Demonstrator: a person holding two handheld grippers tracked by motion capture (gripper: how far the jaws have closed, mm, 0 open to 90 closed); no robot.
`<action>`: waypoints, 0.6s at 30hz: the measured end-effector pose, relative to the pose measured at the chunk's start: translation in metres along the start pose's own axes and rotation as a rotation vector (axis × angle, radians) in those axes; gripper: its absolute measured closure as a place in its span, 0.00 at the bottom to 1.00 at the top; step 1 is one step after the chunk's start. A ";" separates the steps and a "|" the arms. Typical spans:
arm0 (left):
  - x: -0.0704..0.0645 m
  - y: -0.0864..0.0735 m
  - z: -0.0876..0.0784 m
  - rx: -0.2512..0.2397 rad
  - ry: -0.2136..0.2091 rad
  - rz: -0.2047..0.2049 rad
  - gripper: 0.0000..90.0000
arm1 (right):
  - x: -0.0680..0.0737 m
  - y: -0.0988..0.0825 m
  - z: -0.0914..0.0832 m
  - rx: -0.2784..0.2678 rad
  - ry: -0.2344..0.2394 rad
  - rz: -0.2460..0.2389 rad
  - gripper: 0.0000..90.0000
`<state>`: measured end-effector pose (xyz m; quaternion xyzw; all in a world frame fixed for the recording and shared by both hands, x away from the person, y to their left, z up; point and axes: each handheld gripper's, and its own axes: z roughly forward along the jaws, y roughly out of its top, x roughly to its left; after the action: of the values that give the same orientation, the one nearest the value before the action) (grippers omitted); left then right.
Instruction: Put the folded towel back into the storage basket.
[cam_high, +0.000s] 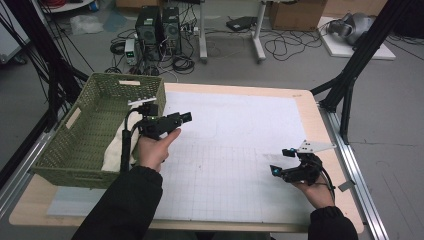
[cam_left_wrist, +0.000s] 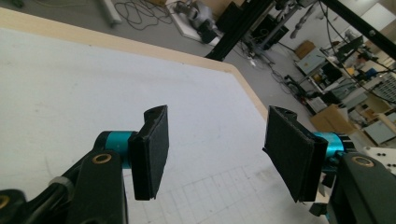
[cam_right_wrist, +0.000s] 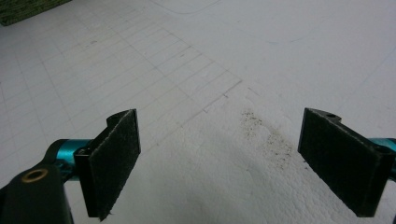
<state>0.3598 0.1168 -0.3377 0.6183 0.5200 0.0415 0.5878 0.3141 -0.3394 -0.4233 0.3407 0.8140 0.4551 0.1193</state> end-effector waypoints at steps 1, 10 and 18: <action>0.000 -0.001 0.001 -0.001 -0.010 -0.004 0.45 | 0.000 0.000 0.000 0.001 0.001 0.002 0.14; -0.006 -0.009 0.011 0.019 -0.020 -0.002 0.45 | 0.000 0.000 0.001 -0.001 0.003 -0.001 0.14; -0.011 -0.014 0.015 0.019 -0.018 0.014 0.45 | 0.000 0.000 0.002 0.002 0.007 -0.002 0.14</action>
<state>0.3557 0.0958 -0.3470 0.6277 0.5109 0.0352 0.5863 0.3152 -0.3385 -0.4241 0.3386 0.8151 0.4555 0.1164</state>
